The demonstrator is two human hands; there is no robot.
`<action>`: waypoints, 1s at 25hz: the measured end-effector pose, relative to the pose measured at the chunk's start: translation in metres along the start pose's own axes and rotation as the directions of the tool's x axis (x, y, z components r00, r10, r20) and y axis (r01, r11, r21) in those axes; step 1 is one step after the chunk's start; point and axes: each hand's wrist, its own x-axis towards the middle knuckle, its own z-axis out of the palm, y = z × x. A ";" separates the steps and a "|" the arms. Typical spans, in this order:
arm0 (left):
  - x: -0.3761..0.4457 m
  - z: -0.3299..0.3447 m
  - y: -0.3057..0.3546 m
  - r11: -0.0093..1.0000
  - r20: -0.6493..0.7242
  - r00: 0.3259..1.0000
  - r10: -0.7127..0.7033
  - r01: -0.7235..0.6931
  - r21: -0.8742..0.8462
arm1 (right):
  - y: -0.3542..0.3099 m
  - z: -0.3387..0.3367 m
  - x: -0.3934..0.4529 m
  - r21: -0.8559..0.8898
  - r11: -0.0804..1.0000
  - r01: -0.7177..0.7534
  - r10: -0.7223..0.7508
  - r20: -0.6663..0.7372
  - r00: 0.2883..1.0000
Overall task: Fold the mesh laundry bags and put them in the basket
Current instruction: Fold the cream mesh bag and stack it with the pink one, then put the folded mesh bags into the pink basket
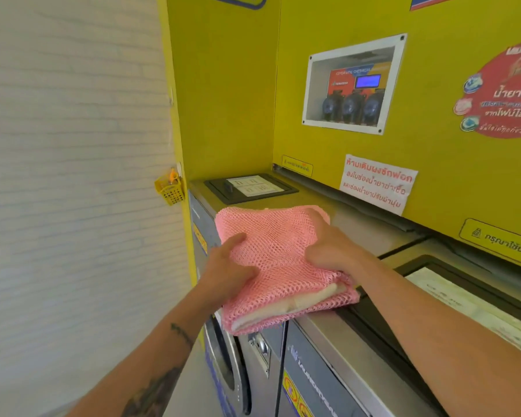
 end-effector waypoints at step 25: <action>-0.201 -0.182 -0.534 0.839 -0.119 0.855 -0.504 0.518 0.166 | -0.005 0.644 -0.085 0.171 0.958 -0.232 0.137 0.437 0.889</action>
